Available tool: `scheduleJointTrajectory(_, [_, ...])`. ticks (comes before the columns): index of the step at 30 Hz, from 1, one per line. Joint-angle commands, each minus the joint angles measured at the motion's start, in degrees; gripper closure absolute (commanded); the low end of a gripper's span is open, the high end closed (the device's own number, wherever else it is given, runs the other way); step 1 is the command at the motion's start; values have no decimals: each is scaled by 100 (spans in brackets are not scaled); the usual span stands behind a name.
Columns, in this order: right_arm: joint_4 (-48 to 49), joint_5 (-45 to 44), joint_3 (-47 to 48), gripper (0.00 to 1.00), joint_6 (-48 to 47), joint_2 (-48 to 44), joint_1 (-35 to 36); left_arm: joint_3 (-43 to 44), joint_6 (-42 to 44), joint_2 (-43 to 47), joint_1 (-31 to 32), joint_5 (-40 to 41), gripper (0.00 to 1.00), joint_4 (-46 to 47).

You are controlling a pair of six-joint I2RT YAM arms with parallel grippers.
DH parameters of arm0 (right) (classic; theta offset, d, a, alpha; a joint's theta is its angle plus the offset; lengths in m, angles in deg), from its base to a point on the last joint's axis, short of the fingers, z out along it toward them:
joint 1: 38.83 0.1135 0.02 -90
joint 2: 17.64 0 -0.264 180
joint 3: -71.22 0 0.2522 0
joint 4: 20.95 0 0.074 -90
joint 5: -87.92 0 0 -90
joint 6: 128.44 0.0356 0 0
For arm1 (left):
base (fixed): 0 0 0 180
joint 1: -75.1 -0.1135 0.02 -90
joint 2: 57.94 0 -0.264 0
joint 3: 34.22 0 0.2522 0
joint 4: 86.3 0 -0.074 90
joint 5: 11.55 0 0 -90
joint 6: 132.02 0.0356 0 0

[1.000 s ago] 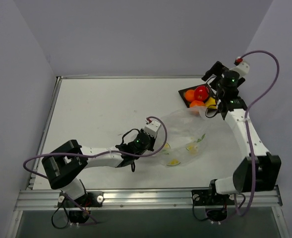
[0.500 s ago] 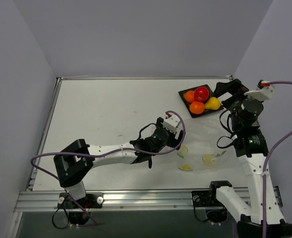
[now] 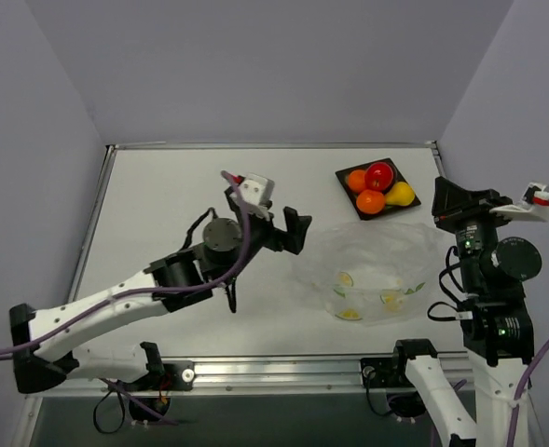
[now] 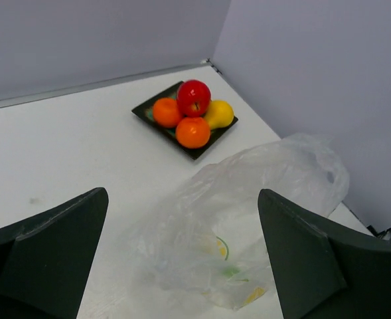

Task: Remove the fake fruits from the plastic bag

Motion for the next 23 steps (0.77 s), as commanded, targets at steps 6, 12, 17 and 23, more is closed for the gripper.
scheduleJointTrajectory(6, [-35,1154,-222,95,-80,-798,7,-189,-582,2502,71,1256,6,-2726])
scheduleJointTrajectory(12, [-271,1066,-1077,25,-167,-1195,7,-549,-468,3733,71,1581,6,-3308])
scheduleJointTrajectory(17, [-535,1042,-779,3,-395,-1142,16,-647,-267,3928,62,1556,6,-3255])
scheduleJointTrajectory(23, [-650,584,-16,0,-492,-1063,16,-479,-152,3612,62,1503,6,-3387])
